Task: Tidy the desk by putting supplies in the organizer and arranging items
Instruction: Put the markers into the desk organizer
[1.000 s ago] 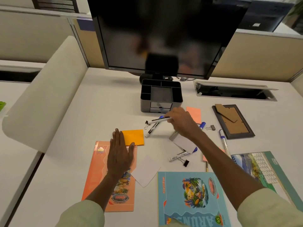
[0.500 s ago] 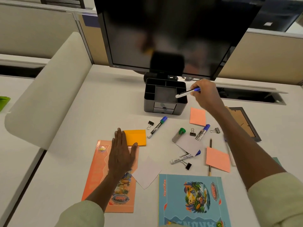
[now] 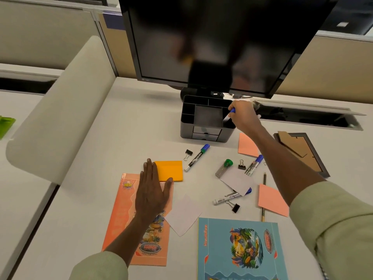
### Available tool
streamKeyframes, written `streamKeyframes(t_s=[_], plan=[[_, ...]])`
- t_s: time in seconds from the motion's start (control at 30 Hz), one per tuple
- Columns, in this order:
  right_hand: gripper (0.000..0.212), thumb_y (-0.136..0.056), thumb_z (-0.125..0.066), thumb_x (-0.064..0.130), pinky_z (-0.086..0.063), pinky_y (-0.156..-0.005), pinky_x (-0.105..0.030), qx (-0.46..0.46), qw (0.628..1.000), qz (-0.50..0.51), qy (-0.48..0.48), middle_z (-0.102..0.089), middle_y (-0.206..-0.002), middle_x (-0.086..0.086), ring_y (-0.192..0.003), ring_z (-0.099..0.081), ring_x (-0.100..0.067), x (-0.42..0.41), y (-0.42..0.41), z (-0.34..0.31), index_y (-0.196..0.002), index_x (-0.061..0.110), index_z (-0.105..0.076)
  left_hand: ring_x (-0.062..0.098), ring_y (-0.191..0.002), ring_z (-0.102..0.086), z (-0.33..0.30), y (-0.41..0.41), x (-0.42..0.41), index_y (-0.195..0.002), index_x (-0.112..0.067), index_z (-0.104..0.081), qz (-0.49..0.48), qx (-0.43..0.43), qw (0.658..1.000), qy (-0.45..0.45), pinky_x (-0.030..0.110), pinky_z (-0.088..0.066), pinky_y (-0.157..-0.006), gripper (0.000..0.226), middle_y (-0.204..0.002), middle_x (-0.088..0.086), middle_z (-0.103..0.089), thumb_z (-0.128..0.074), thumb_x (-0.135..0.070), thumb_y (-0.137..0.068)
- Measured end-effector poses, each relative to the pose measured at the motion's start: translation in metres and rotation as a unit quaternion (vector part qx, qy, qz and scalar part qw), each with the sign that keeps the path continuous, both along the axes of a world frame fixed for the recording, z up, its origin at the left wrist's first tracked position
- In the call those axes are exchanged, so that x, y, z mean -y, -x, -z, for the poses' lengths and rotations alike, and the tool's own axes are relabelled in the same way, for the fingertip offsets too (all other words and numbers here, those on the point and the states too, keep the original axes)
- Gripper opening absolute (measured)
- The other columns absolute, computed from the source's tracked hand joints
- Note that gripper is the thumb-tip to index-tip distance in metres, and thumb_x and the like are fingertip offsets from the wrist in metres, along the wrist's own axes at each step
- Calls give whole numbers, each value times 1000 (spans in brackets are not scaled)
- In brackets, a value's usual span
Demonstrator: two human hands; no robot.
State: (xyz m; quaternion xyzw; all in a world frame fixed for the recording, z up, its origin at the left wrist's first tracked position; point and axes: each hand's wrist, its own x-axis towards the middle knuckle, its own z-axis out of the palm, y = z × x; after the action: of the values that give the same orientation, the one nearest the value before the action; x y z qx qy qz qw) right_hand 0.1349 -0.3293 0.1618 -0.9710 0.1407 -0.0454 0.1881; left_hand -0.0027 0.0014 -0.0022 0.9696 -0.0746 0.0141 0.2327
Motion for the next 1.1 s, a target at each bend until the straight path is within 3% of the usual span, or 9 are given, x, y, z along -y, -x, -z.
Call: streamKeyframes(t_s=[0.3, 0.43, 0.57, 0.7, 0.8, 0.9, 1.03, 1.1], plan=[[20, -91, -61, 8, -49, -74, -35, -14, 1000, 5, -10, -61, -109, -21, -91, -61, -33, 0, -15, 7, -111, 3, -62, 20, -151, -8, -1, 0, 0, -156, -13, -10, -5, -3, 1000, -2, 33, -9, -121, 83, -164, 2, -6, -31, -64, -94], [31, -92, -62, 10, -47, -83, -35, 6, 1000, 22, -11, -58, -116, -20, -98, -59, -32, 3, -19, 10, -121, 3, -56, 20, -151, -9, -1, -1, 0, -156, -13, -12, -7, -7, 1000, 0, 33, -9, -121, 83, -164, 2, -7, -30, -65, -94], [51, -89, -60, -1, -44, -97, -36, 33, 999, 39, -7, -50, -132, -18, -116, -52, -31, 5, -17, 14, -137, 5, -44, 20, -151, -10, -1, 0, 0, -156, -14, -12, -9, -6, 1000, 3, 33, -10, -121, 83, -164, 2, -7, -30, -65, -93], [55, -89, -56, -5, -47, -94, -35, 67, 996, 43, -49, -44, -135, -17, -115, -51, -29, 2, -7, 15, -140, 8, -40, 20, -151, -9, -1, 0, 0, -156, -13, -12, -8, -5, 1000, 6, 33, -10, -121, 84, -164, 2, -7, -27, -67, -93], [41, -93, -52, 0, -53, -84, -22, 131, 988, 43, -71, -43, -132, -12, -104, -53, -20, -4, 3, 14, -133, 9, -47, 21, -150, -11, -1, 0, 1, -156, -14, -13, -10, -6, 1000, 8, 34, -11, -120, 84, -164, 2, -8, -27, -67, -93], [25, -95, -47, 5, -42, -69, -3, 178, 981, 23, -68, -50, -118, -7, -89, -49, -11, -17, 14, 15, -118, 7, -57, 20, -150, -10, -1, -1, 1, -156, -14, -13, -10, -7, 1000, 8, 34, -11, -120, 83, -164, 2, -8, -28, -67, -93], [15, -95, -49, 13, -51, -71, -31, 191, 979, -66, 2, -59, -91, -6, -79, -54, -17, -39, 27, 35, -92, 9, -63, 20, -151, -10, -1, 0, 0, -155, -13, -13, -9, -5, 1000, 5, 33, -10, -121, 83, -164, 3, -8, -31, -64, -93], [17, -96, -48, 15, -51, -73, -30, 180, 979, -99, 10, -59, -85, -4, -75, -55, -17, -48, 32, 49, -89, 9, -63, 21, -150, -11, -2, 0, 1, -155, -13, -14, -10, -4, 1000, 5, 34, -11, -120, 83, -164, 4, -9, -32, -64, -93]])
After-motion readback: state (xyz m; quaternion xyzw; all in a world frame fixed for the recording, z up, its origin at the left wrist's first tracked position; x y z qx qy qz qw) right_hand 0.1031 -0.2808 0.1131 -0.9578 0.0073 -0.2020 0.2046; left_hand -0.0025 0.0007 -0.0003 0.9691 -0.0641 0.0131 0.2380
